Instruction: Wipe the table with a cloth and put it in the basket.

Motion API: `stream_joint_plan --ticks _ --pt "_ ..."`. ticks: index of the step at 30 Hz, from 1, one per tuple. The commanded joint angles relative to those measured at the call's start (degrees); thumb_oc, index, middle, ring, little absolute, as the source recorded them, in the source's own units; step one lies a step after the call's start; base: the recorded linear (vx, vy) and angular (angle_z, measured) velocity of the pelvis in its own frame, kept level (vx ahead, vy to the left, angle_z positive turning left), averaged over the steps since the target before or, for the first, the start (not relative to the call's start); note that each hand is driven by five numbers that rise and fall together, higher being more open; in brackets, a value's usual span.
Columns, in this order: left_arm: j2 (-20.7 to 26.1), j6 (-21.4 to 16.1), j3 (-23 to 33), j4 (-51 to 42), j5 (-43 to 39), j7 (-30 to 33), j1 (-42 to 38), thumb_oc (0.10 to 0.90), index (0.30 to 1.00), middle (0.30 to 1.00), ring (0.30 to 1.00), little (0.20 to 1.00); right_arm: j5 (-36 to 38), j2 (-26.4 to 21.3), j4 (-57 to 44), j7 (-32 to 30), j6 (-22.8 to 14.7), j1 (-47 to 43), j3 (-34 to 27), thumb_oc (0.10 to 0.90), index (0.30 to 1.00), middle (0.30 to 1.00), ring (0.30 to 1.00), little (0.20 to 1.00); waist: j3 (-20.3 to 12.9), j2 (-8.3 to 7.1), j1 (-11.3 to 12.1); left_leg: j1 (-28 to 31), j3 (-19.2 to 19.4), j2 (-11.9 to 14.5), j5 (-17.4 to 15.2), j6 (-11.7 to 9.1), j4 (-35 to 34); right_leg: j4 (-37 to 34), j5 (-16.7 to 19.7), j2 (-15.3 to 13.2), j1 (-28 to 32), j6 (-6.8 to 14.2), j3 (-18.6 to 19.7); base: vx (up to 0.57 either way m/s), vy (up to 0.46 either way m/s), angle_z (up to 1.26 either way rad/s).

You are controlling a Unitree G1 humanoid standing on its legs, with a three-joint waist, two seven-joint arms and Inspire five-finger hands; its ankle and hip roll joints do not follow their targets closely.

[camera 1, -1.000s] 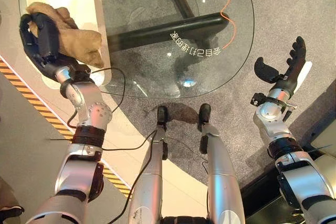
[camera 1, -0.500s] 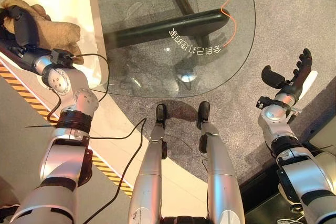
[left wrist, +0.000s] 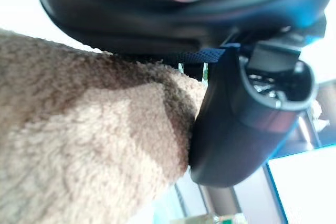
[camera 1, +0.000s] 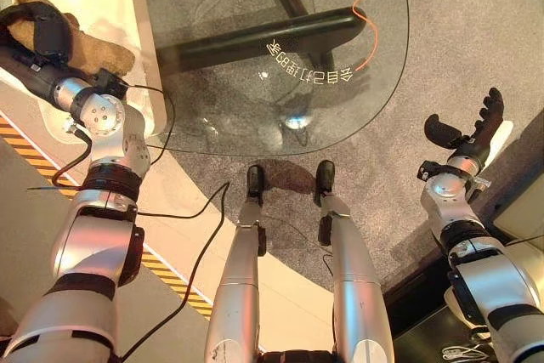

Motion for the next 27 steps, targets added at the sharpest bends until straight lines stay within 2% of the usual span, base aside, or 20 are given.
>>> stream_joint_plan --ticks 1,10,16,18,27 --pt "11.49 -2.68 1.43 1.74 6.96 2.86 -6.68 0.1 0.3 0.3 0.3 0.2 -1.02 -4.65 1.74 -1.4 -2.75 -0.18 -0.49 0.8 0.9 0.9 0.9 0.9 -1.7 -0.09 0.83 0.24 4.39 -1.73 -5.91 2.21 5.89 -0.09 -4.93 3.93 3.05 0.64 -1.47 0.0 0.0 0.0" --pt "12.79 5.23 -1.7 4.79 13.31 5.11 -9.2 0.1 0.3 0.3 0.3 0.2 -0.89 -4.31 2.84 -0.81 -2.92 0.12 -0.44 0.8 0.9 0.9 0.9 0.9 -1.7 -0.61 0.42 -0.64 4.36 -1.47 -6.01 2.14 6.36 -0.08 -4.53 4.09 2.33 0.95 -1.11 0.0 0.001 0.0" --pt "13.16 8.91 -3.12 6.76 15.66 5.67 -10.2 0.1 0.3 0.3 0.3 0.2 -0.74 -4.12 2.68 -1.02 -2.82 -0.09 -0.14 0.8 0.9 0.9 0.9 0.9 -1.7 -0.96 0.35 -0.88 4.36 -1.52 -6.01 2.14 6.52 -0.23 -4.19 4.13 2.15 1.08 -1.06 0.0 0.0 0.0" --pt "13.39 10.94 -3.46 7.8 16.26 5.0 -10.58 0.1 0.3 0.3 0.3 0.2 -0.86 -4.08 2.84 -0.84 -2.89 -0.25 -0.07 0.8 0.9 0.9 0.9 0.9 -1.7 -1.03 0.3 -0.88 4.36 -1.44 -5.96 2.06 6.46 -0.17 -4.18 4.19 2.1 1.13 -1.06 0.0 0.0 0.0" --pt "13.73 15.69 -4.82 10.75 16.05 0.92 -10.52 0.1 0.3 0.3 0.3 0.2 -0.77 -4.1 2.63 -0.8 -2.86 -0.6 0.13 0.8 0.9 0.9 0.9 0.9 -1.7 -1.31 0.09 -1.45 4.48 -1.27 -5.86 1.95 6.47 -0.37 -3.78 4.14 1.49 1.36 -0.91 0.0 0.0 0.0"
